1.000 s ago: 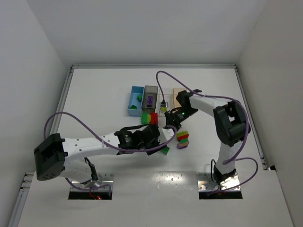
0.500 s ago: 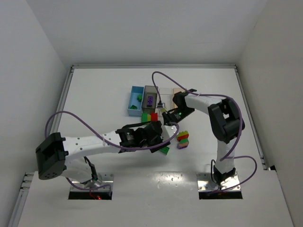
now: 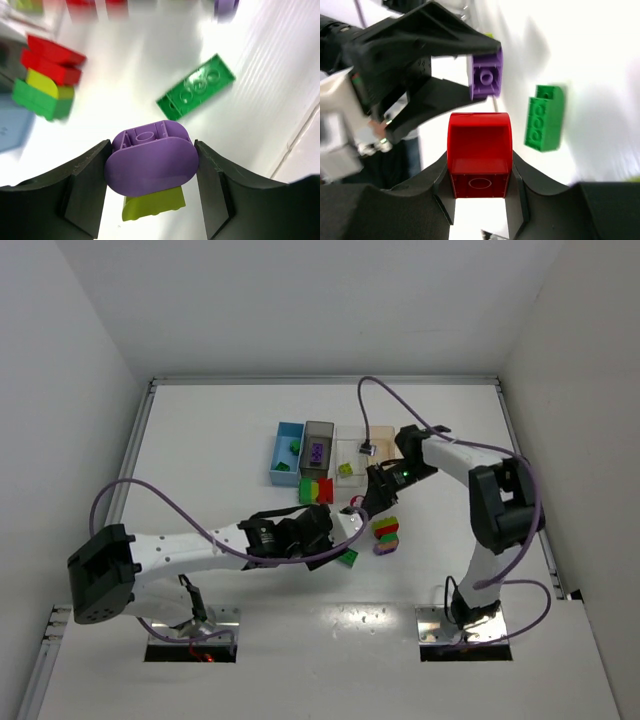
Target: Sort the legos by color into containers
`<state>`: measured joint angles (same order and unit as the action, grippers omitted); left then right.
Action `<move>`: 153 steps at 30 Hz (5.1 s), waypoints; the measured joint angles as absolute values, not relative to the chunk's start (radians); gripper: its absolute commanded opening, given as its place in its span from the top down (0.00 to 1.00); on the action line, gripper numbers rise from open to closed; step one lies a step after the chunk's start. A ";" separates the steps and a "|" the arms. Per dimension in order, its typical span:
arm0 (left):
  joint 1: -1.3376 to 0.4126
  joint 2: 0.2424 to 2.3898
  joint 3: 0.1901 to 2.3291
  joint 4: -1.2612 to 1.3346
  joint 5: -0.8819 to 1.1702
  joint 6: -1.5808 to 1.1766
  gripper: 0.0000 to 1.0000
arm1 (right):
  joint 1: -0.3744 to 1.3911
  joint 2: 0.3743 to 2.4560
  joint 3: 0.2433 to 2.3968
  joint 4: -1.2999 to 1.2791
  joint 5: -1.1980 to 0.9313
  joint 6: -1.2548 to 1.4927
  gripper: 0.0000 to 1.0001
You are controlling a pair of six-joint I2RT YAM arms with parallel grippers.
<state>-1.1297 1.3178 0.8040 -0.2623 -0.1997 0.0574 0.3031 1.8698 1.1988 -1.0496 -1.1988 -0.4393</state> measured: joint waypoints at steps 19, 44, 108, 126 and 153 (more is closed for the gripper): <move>-0.880 1.258 0.792 -0.272 -0.242 0.041 0.99 | 0.273 1.579 1.142 -0.389 -0.474 0.094 1.00; -0.653 1.271 0.961 -0.267 -0.172 -0.102 1.00 | 0.299 1.833 1.251 -0.349 -0.074 0.214 0.26; -0.197 1.426 1.272 -0.498 0.091 -0.975 1.00 | 0.731 1.856 1.396 0.180 -0.295 0.890 0.27; -0.194 1.417 1.236 -0.469 0.120 -0.978 1.00 | 0.736 1.913 1.467 0.155 -0.250 0.883 0.53; -0.174 1.404 1.300 -0.422 -0.015 -0.916 1.00 | 0.727 1.730 1.284 0.136 -0.239 0.808 1.00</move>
